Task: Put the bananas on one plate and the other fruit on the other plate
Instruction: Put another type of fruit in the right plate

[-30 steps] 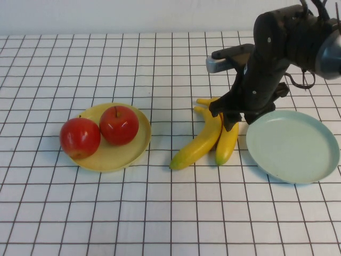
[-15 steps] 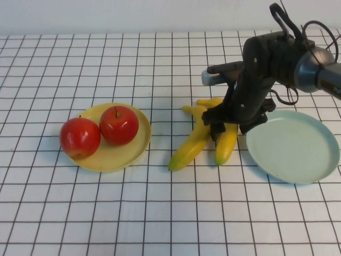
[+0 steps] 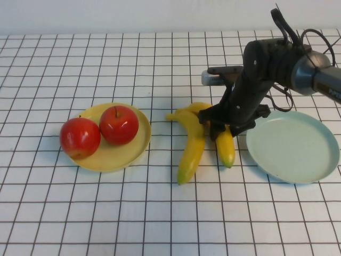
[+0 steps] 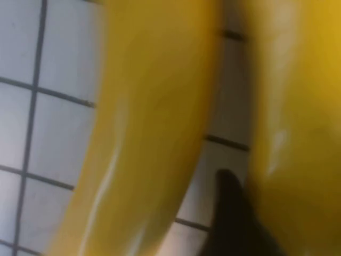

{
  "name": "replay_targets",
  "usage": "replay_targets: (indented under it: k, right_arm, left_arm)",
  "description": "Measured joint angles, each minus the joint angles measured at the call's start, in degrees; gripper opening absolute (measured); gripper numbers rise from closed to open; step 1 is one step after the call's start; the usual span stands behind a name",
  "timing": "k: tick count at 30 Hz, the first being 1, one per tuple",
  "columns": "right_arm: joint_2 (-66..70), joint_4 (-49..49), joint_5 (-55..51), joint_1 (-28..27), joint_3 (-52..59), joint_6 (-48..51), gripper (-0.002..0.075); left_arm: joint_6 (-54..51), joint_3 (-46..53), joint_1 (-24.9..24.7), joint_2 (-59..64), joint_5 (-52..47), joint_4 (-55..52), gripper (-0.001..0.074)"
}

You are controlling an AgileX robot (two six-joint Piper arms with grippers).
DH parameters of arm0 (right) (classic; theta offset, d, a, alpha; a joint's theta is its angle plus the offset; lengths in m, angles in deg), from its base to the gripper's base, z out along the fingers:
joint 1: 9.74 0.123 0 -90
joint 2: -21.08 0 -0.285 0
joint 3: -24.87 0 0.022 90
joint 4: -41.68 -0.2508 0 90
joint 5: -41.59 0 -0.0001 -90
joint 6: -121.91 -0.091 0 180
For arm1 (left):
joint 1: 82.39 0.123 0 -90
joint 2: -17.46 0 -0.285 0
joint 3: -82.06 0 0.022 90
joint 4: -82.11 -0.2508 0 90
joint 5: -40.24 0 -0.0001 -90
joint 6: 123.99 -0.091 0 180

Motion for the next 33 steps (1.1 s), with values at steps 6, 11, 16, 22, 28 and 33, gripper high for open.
replay_targets:
  k: [6,11,16,22,28,33]
  right_arm:
    - [-0.7,-0.14,-4.24,-0.05,-4.21,0.0,0.0318]
    - [-7.81,2.12,-8.69,-0.45,-4.43,-0.11,0.0318]
    - [-16.74,4.18,-8.9,-4.2,3.98,-0.74,0.0318]
    - [-26.43,4.39,-1.38,-12.55,22.56,-1.11,0.0318]
    - [-28.21,5.65,3.99,-18.44,30.69,0.46,0.0318]
    - [-26.34,5.29,9.07,-18.68,31.44,1.87,0.032]
  left_arm:
    - [0.0,0.0,0.0,0.0,0.0,0.0,0.0001]
    - [0.0,0.0,0.0,0.0,0.0,0.0,0.0001]
    - [0.0,0.0,0.0,0.0,0.0,0.0,0.0001]
    - [0.0,0.0,0.0,0.0,0.0,0.0,0.0001]
    - [0.0,0.0,0.0,0.0,0.0,0.0,0.0001]
    - [0.0,0.0,0.0,0.0,0.0,0.0,0.0001]
